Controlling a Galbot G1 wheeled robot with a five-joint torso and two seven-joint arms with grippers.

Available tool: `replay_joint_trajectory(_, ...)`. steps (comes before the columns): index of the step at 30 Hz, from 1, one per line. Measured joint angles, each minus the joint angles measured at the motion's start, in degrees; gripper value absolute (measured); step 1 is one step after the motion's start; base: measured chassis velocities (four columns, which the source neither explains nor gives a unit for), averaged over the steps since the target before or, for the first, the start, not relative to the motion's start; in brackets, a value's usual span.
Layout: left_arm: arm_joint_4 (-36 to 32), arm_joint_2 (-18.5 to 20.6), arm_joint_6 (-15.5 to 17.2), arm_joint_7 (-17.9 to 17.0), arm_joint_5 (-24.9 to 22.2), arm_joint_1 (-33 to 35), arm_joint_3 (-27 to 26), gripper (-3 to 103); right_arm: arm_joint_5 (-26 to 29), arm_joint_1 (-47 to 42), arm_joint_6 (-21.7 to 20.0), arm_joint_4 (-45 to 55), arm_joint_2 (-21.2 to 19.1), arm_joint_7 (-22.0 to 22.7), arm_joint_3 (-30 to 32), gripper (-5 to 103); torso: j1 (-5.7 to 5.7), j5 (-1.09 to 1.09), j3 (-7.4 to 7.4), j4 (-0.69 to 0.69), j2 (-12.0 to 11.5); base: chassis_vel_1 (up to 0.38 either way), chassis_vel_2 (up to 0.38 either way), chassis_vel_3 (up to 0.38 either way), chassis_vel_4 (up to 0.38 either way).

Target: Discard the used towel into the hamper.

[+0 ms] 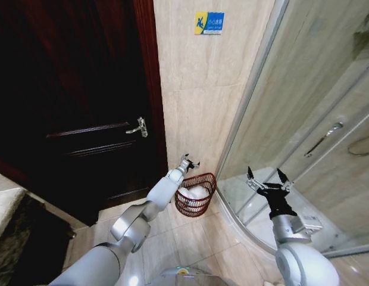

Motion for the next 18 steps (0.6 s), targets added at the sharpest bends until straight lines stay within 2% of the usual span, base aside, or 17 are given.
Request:
replay_joint_trajectory(3,-3.7,0.1,-1.1,-0.5,-1.3,2.2,-0.7,100,0.5,0.1,0.0,0.0,-0.1,0.1,0.1,100,0.00,0.00,0.00,0.00,0.0,0.000,0.000,0.000,0.000)
replay_joint_trajectory(5,-9.8,1.5,-1.2,-0.8,-3.7,5.4,-1.5,100,0.9,0.3,0.0,-0.1,-0.2,0.2,0.1,100,0.00,-0.03,0.00,-0.04,0.0,0.000,0.000,0.000,0.000)
replay_joint_trajectory(7,-17.5,4.4,0.5,-1.0,-5.9,9.3,-3.0,100,1.1,0.5,0.0,-0.4,-0.2,0.2,-0.1,100,0.00,0.01,0.00,0.00,0.0,0.000,0.000,0.000,0.000)
replay_joint_trajectory(8,-17.5,4.4,0.5,-1.0,-5.9,9.3,-3.0,100,1.1,0.5,0.0,-0.4,-0.2,0.2,-0.1,100,0.00,0.01,0.00,0.00,0.0,0.000,0.000,0.000,0.000)
replay_joint_trajectory(10,-28.2,7.8,3.3,-1.8,-7.0,15.0,-5.9,100,1.3,0.8,0.0,-0.7,-0.1,0.1,-0.4,100,0.00,-0.02,-0.01,0.00,0.0,0.000,0.000,0.000,0.000)
replay_joint_trajectory(11,-28.2,7.8,3.3,-1.8,-7.0,15.0,-5.9,100,1.3,0.8,0.0,-0.7,-0.1,0.1,-0.4,100,0.00,-0.02,-0.01,0.00,0.0,0.000,0.000,0.000,0.000)
replay_joint_trajectory(13,-36.2,10.1,5.4,-2.7,-7.0,20.4,-9.0,100,1.4,0.8,0.0,-0.9,0.1,-0.1,-0.6,100,0.00,-0.03,0.00,0.01,0.0,0.000,0.000,0.000,0.000)
replay_joint_trajectory(14,-39.2,11.0,6.0,-2.9,-7.0,22.6,-10.7,100,1.5,0.8,0.0,-1.0,0.2,-0.3,-0.7,100,0.00,-0.03,-0.01,0.02,0.0,0.000,0.000,0.000,0.000)
replay_joint_trajectory(15,-39.2,11.0,6.0,-2.9,-7.0,22.6,-10.7,100,1.5,0.8,0.0,-1.0,0.2,-0.3,-0.7,100,0.00,-0.03,-0.01,0.02,0.0,0.000,0.000,0.000,0.000)
replay_joint_trajectory(18,-47.9,14.0,6.3,-5.0,-7.1,29.2,-15.1,100,1.6,0.2,0.5,-1.2,0.4,-1.1,-0.8,100,-0.01,-0.03,-0.01,0.01,0.0,0.000,0.000,0.000,0.000)
